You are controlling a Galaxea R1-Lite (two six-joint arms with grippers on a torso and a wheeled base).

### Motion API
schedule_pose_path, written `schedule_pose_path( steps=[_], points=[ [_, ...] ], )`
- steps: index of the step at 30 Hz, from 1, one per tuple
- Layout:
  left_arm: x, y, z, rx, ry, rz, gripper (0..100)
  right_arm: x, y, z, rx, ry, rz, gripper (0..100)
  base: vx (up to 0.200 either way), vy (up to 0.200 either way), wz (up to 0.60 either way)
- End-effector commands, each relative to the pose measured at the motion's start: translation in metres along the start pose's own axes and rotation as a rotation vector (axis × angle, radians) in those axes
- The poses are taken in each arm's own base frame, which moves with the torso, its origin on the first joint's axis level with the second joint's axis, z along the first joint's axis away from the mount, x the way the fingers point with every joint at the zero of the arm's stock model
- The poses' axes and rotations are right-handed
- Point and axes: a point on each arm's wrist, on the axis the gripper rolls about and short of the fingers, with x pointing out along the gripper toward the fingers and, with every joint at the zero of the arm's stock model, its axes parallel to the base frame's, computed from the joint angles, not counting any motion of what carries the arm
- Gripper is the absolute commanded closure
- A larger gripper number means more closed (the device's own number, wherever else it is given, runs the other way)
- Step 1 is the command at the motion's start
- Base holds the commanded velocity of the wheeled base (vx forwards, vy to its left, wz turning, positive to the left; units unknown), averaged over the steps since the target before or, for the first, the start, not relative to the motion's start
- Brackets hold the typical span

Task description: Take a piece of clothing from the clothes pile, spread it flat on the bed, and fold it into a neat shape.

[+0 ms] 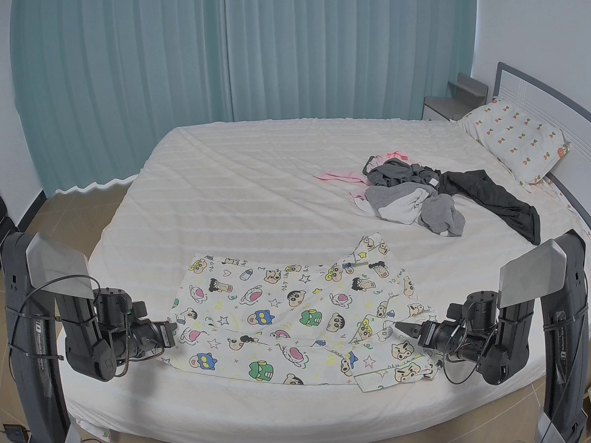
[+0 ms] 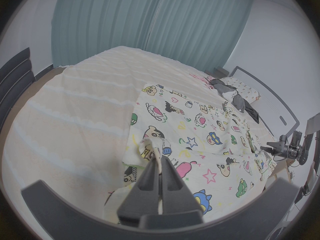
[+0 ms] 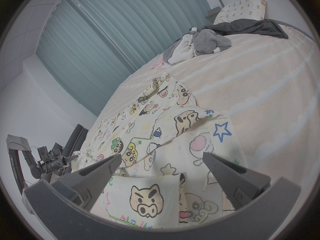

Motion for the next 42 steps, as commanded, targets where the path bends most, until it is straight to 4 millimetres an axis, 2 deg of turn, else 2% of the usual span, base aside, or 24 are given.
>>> schedule_pose_path(
  steps=[1,4,9,18,21,25,26,35,42],
  points=[
    [0.006,0.001,-0.005,-0.003,0.018,0.000,0,-0.003,0.001,0.004,0.000,-0.016,0.006,0,0.000,0.000,0.00],
    [0.007,0.003,-0.008,-0.010,0.025,0.006,0,-0.014,0.004,0.006,0.006,-0.006,0.023,0,0.000,0.000,0.00],
    [0.002,0.009,-0.009,-0.054,0.026,0.024,0,-0.025,0.002,-0.004,0.013,0.090,0.089,0,0.000,0.000,0.00],
    [-0.024,0.026,-0.022,-0.150,0.089,0.033,0,-0.006,-0.007,-0.012,-0.005,0.113,0.088,0,0.000,0.000,0.00],
    [-0.034,0.032,-0.027,-0.184,0.105,-0.018,0,-0.005,-0.005,-0.017,-0.019,0.129,0.092,0,0.000,0.000,0.00],
    [-0.037,0.033,-0.025,-0.234,0.077,-0.040,0,-0.003,0.000,-0.021,-0.035,0.151,0.104,0,0.000,0.000,0.00],
    [-0.037,0.033,-0.024,-0.247,0.067,-0.042,0,-0.003,0.000,-0.021,-0.037,0.154,0.104,100,0.000,0.000,0.00],
    [-0.039,0.032,-0.025,-0.264,0.026,-0.051,0,-0.005,0.001,-0.019,-0.038,0.146,0.108,100,0.000,0.000,0.00],
    [-0.040,0.031,-0.026,-0.266,0.032,-0.051,0,-0.005,0.005,-0.006,-0.043,0.082,0.124,100,0.000,0.000,0.00]
  ],
)
